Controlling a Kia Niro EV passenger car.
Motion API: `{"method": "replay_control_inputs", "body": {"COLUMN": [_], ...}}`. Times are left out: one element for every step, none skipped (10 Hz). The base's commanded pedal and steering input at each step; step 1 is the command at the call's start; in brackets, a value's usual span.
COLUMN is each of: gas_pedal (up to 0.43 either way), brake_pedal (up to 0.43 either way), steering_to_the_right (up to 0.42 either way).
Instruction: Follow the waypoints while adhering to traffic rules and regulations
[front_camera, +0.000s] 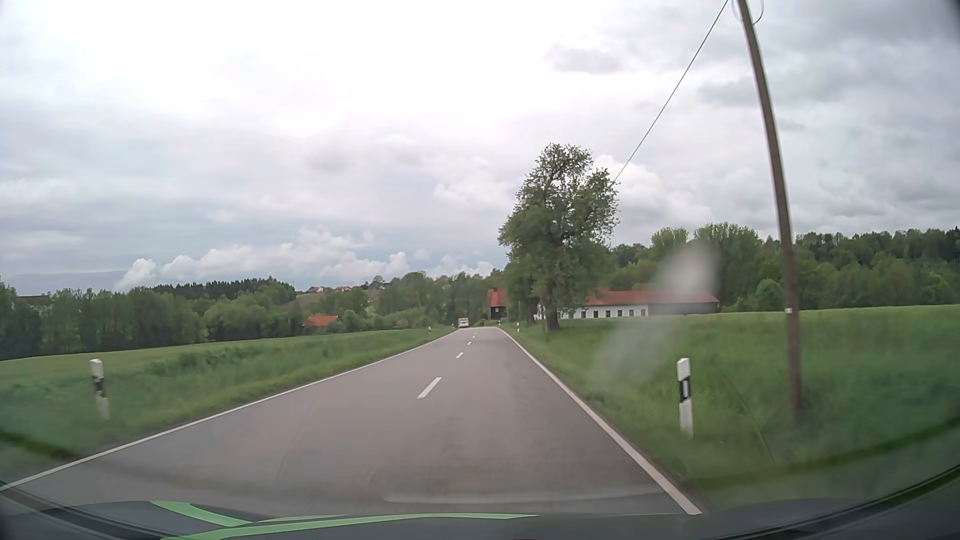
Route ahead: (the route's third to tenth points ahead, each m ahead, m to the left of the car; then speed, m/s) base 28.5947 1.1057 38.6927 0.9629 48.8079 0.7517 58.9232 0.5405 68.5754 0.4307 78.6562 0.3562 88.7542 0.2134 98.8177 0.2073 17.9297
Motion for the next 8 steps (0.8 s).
{"method": "replay_control_inputs", "body": {"gas_pedal": [0.319,0.331,0.331,0.331,0.331,0.331,0.331,0.331], "brake_pedal": [0.0,0.0,0.0,0.0,0.0,0.0,0.0,0.0], "steering_to_the_right": [0.017,0.014,0.011,0.009,0.007,0.004,0.003,0.001]}}
